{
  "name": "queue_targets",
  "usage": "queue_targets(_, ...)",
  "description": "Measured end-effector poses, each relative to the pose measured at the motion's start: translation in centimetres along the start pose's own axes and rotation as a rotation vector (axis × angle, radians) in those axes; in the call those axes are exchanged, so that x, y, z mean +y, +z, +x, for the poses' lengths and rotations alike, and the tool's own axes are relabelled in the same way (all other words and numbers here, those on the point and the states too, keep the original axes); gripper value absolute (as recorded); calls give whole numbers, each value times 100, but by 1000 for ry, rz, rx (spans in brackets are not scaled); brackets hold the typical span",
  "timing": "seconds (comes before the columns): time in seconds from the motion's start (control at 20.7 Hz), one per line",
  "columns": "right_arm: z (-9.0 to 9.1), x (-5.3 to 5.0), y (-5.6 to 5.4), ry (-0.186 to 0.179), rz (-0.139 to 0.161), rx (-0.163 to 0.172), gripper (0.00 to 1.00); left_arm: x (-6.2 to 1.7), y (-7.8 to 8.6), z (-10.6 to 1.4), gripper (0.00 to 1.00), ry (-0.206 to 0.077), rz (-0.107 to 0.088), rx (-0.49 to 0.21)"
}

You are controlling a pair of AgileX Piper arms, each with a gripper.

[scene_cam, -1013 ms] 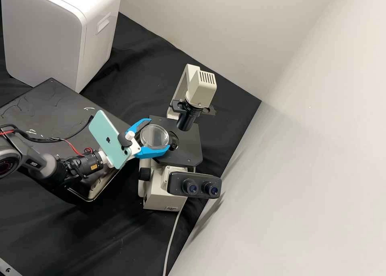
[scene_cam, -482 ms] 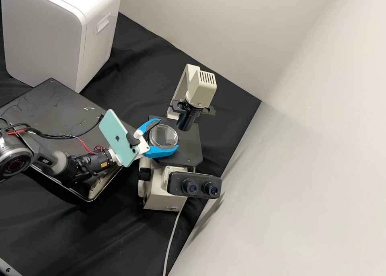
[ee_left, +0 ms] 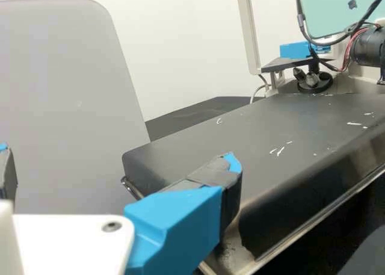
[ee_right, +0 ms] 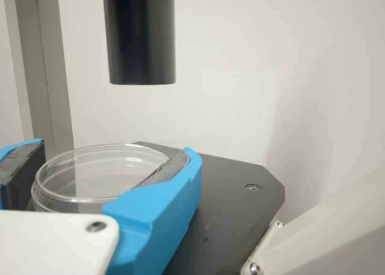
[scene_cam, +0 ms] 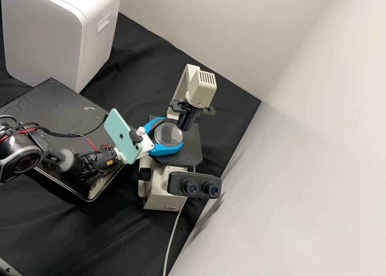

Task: Place the petri dish on the microscope

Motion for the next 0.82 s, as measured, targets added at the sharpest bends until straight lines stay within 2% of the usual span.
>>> queue_targets(0.19, -1, -4, -3, -1, -3, 1, 0, 0, -3, 1, 100, 0, -22, 2)
queue_targets(0.48, -5, -6, 0, -2, -3, 0, 0, 0, -3, 1, 100, 0, -24, 2)
queue_targets(0.53, -5, -6, 0, -2, -3, 0, 100, 0, -3, 1, 100, 0, -24, 2)
queue_targets(0.82, -11, -17, -3, 1, -15, -7, 100, 1, -21, 7, 100, 1, -28, 14)
